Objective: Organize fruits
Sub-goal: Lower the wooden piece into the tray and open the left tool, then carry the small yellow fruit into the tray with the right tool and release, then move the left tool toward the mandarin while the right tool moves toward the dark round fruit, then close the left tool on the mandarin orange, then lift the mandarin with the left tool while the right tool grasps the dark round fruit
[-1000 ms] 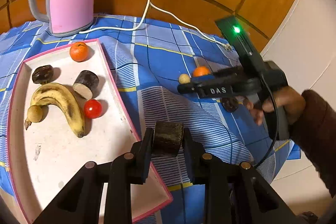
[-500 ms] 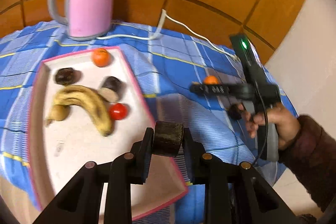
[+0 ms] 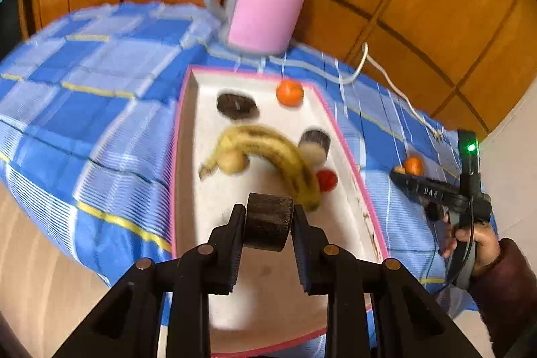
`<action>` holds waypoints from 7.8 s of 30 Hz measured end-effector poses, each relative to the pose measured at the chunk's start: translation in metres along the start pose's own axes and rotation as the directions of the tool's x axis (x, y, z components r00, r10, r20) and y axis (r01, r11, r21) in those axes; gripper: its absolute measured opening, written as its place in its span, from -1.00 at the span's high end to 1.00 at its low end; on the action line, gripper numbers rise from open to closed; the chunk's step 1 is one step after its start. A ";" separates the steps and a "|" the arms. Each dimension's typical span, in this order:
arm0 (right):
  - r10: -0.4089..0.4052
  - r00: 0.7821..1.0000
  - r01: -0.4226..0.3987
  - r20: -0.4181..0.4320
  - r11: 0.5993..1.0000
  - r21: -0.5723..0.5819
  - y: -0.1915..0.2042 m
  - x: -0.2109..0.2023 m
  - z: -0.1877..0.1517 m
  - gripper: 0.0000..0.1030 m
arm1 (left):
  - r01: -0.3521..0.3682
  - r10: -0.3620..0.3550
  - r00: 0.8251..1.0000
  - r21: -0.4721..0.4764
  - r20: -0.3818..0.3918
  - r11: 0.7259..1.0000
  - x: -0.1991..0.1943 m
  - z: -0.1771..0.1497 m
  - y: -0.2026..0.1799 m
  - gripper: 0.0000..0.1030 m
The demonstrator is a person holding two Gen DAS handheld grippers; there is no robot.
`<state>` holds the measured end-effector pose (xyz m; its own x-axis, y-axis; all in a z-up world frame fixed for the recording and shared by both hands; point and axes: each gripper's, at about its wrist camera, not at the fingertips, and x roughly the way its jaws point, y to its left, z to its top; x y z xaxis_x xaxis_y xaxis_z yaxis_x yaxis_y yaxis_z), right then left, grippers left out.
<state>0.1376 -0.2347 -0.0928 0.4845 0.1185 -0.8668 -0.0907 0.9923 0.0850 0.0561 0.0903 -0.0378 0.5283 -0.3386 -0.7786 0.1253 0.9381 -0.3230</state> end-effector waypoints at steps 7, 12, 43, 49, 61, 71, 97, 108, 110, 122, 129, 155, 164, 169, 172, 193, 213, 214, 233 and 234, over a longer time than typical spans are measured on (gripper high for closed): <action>0.006 1.000 -0.006 0.010 1.000 -0.001 -0.002 -0.001 -0.002 0.52 | -0.027 0.028 1.000 0.089 -0.006 0.996 0.027 0.011 -0.021 0.47; -0.001 1.000 0.001 0.010 1.000 -0.008 0.000 -0.001 -0.002 0.52 | -0.079 0.080 0.997 0.087 -0.002 0.993 0.051 0.023 -0.018 0.41; -0.054 0.999 0.054 0.005 0.998 -0.023 0.009 -0.010 -0.012 0.52 | -0.135 0.123 0.986 0.106 0.111 0.985 0.006 -0.007 -0.052 0.10; -0.038 0.999 0.038 0.025 0.999 0.005 0.011 -0.024 -0.024 0.53 | -0.132 0.121 0.987 0.102 0.106 0.986 0.007 -0.008 -0.050 0.09; 0.084 0.994 -0.083 0.065 0.996 -0.013 0.040 -0.057 -0.046 0.53 | -0.130 0.121 0.987 0.087 0.107 0.988 0.007 -0.009 -0.046 0.00; 0.230 0.971 -0.215 0.068 0.960 -0.177 0.105 -0.081 -0.056 0.53 | -0.155 0.152 0.980 0.010 0.132 0.988 -0.001 -0.003 -0.023 -0.10; 0.182 0.982 -0.163 0.043 0.946 -0.279 0.162 -0.037 -0.028 0.42 | -0.203 0.211 0.967 -0.069 0.140 0.977 -0.005 0.004 0.010 -0.10; 0.196 0.978 -0.174 0.077 0.957 -0.233 0.151 -0.055 -0.038 0.42 | -0.183 0.183 0.972 -0.013 0.145 0.983 -0.006 0.000 -0.010 -0.10; 0.192 0.978 -0.168 0.088 0.960 -0.223 0.148 -0.059 -0.040 0.42 | -0.177 0.176 0.974 -0.001 0.144 0.984 -0.006 -0.002 -0.015 -0.10; 0.132 0.982 -0.117 0.134 0.987 -0.112 0.115 -0.078 -0.052 0.42 | -0.146 0.135 0.981 0.076 0.138 0.986 -0.004 -0.009 -0.041 -0.10; 0.062 0.987 -0.058 0.146 0.998 -0.029 0.088 -0.083 -0.058 0.42 | -0.140 0.123 0.984 0.129 0.130 0.982 -0.001 -0.013 -0.057 -0.11; -0.178 0.978 0.144 0.106 0.953 0.268 -0.037 -0.108 -0.110 0.41 | -0.035 0.014 0.998 0.375 0.057 0.926 0.032 -0.013 -0.150 -0.11; -0.256 0.964 0.229 0.069 0.935 0.270 -0.052 -0.107 -0.126 0.41 | 0.011 0.000 1.000 0.432 -0.025 0.902 0.054 -0.023 -0.178 -0.11; -0.258 0.965 0.233 0.051 0.929 0.287 -0.060 -0.103 -0.136 0.41 | 0.044 -0.013 0.997 0.416 -0.077 0.908 0.062 -0.025 -0.183 -0.10; -0.253 0.966 0.229 0.044 0.926 0.299 -0.063 -0.101 -0.141 0.41 | 0.061 -0.027 0.996 0.426 -0.086 0.903 0.069 -0.018 -0.193 -0.09; -0.195 0.977 0.163 0.085 0.942 0.292 -0.068 -0.097 -0.149 0.28 | 0.065 0.004 0.989 0.454 -0.150 0.889 0.183 0.045 -0.276 -0.33; -0.157 0.980 0.126 0.118 0.963 0.237 -0.061 -0.095 -0.151 -0.23 | 0.111 -0.055 0.990 0.468 -0.131 0.877 0.171 0.015 -0.253 0.23; -0.143 0.982 0.111 0.124 0.966 0.233 -0.061 -0.094 -0.151 -0.27 | 0.110 -0.056 0.991 0.478 -0.125 0.871 0.163 0.007 -0.249 0.23; -0.099 0.985 0.031 0.141 0.906 0.422 -0.103 -0.115 -0.133 -0.33 | 0.147 -0.119 0.989 0.479 -0.089 0.865 0.134 -0.036 -0.224 0.20; -0.080 0.986 0.008 0.148 0.902 0.432 -0.105 -0.115 -0.129 -0.33 | 0.151 -0.123 0.988 0.474 -0.091 0.867 0.134 -0.036 -0.223 0.20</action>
<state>-0.0215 -0.3570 -0.0652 0.6134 0.0431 -0.7886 0.2986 0.9118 0.2821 0.0686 -0.1670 -0.0896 0.4305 -0.4566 -0.7785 0.5866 0.7971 -0.1431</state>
